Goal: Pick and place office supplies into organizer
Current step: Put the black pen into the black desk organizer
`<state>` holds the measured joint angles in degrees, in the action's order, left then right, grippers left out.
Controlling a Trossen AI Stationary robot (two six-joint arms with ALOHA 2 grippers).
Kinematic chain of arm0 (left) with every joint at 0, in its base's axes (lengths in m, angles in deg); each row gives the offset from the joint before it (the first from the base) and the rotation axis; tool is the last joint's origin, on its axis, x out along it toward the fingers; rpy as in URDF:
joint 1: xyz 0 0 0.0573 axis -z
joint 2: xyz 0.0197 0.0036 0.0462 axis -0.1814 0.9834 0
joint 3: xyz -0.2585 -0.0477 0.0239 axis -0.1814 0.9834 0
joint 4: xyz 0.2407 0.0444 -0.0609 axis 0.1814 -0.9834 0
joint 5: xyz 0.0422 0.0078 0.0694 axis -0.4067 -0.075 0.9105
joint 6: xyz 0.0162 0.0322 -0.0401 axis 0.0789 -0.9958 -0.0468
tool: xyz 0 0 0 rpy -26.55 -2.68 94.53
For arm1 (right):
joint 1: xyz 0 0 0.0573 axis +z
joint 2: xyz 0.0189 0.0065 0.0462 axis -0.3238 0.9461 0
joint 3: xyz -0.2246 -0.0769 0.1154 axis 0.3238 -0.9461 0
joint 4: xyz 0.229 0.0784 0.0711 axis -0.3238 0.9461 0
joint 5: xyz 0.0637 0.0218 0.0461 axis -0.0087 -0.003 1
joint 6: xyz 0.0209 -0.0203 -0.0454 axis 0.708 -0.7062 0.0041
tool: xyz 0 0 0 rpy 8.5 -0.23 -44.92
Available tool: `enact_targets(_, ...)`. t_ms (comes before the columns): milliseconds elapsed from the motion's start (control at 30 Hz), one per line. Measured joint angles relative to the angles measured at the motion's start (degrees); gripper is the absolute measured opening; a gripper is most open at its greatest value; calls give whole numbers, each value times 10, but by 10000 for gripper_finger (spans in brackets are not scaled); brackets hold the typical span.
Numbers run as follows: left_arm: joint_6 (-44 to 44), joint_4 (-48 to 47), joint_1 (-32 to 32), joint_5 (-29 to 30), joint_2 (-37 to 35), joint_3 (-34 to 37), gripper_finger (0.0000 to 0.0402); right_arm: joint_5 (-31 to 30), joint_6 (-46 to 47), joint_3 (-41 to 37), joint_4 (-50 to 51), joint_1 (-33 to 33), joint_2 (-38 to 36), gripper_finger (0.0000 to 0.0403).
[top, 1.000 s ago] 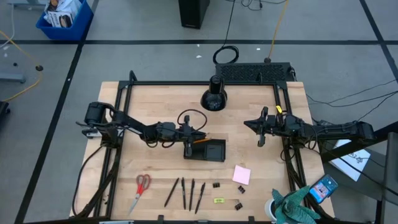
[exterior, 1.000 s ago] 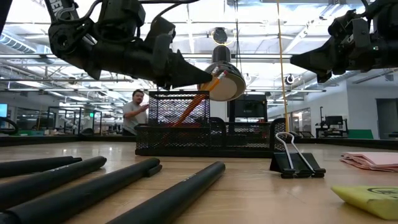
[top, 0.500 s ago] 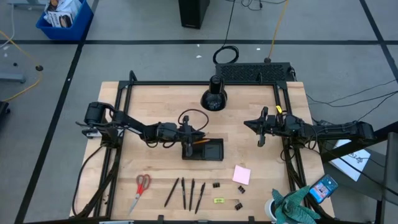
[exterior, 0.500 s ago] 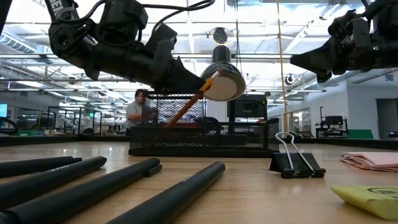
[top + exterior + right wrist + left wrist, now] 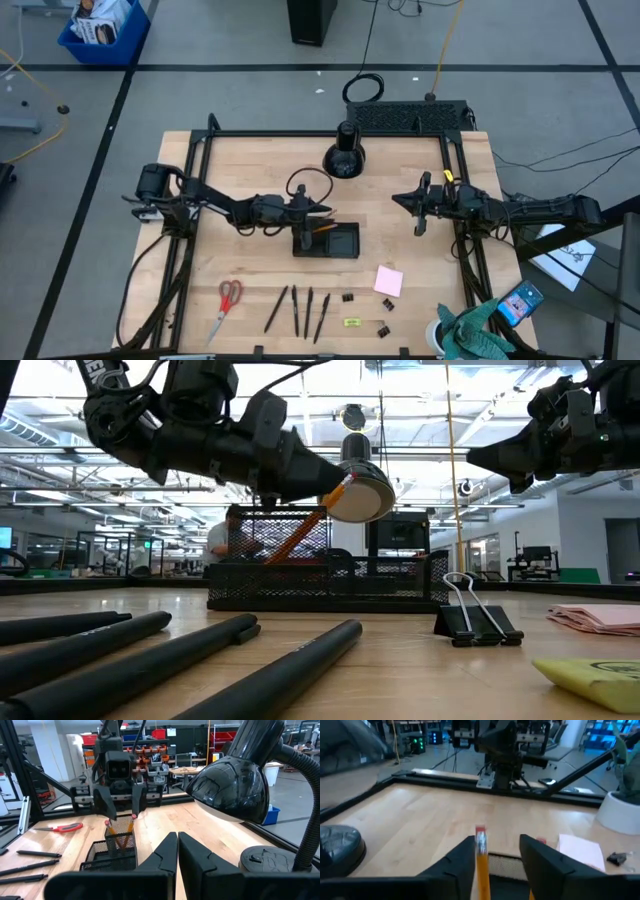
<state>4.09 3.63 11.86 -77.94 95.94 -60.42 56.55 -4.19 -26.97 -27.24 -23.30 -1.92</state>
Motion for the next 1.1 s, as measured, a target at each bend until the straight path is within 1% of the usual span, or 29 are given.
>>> enact_targets(133, -1, -35, 0, 1, 0, -24, 207, 0, 0, 0, 3, 0, 0, 9)
enact_targets(233, -3, -71, 0, 6, 0, -42, 229, 0, 0, 0, 3, 0, 0, 9)
enact_targets(367, -30, -113, 0, 9, 0, -67, 245, 0, 0, 0, 3, 0, 0, 9)
enact_targets(433, -47, -131, 3, 9, -13, -79, 248, 0, 0, 0, 2, 0, 0, 9)
enact_targets(533, -65, -206, 10, 28, -54, -108, 248, 1, 0, 0, 3, 0, 0, 9)
enact_targets(667, -51, -386, 34, 107, -127, -158, 248, 1, 0, 0, 6, 0, 0, 9)
enact_targets(767, 0, -527, 73, 149, -166, -196, 248, 1, 0, 0, 14, 0, 0, 9)
enact_targets(900, 115, -730, 145, 210, -175, -236, 243, 1, 10, 0, 21, 0, 2, 9)
enact_targets(1000, 239, -823, 201, 249, -172, -252, 229, 1, 15, 0, 26, 0, 3, 9)
enact_targets(1100, 350, -854, 251, 263, -172, -253, 213, 0, 15, 0, 30, 0, 5, 9)
